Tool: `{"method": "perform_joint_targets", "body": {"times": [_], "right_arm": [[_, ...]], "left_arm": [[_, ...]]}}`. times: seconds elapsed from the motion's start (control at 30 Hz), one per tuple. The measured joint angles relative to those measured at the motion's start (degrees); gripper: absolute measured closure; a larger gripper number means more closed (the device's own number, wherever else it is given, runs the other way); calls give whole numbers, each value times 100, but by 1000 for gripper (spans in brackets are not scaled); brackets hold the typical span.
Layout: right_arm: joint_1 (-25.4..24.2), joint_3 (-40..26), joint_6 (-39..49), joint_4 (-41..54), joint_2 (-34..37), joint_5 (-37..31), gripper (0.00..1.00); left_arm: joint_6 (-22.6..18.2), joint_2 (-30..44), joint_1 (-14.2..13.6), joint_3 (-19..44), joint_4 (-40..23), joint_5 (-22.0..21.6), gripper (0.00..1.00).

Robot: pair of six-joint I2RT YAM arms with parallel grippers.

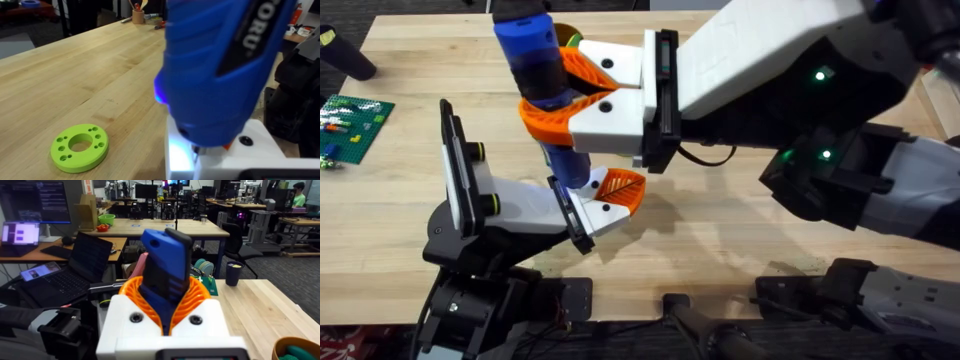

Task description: Pick up the gripper from the table and insert it into the empty holder that is missing its gripper. Then pick up a screw, insert it into the mounting hole, and use the screwdriver to tighten it. Finally, clean up the table by picking up the vegetable and placing it into the bucket.

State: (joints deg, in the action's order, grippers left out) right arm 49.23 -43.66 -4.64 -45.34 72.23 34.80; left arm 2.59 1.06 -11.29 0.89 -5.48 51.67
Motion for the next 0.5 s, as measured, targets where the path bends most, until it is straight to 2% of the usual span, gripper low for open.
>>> {"method": "perform_joint_targets", "body": {"times": [0.5], "right_arm": [[-7,0,-2,35,1,-65,949]], "left_arm": [[48,1,-5,0,5,1,987]]}}
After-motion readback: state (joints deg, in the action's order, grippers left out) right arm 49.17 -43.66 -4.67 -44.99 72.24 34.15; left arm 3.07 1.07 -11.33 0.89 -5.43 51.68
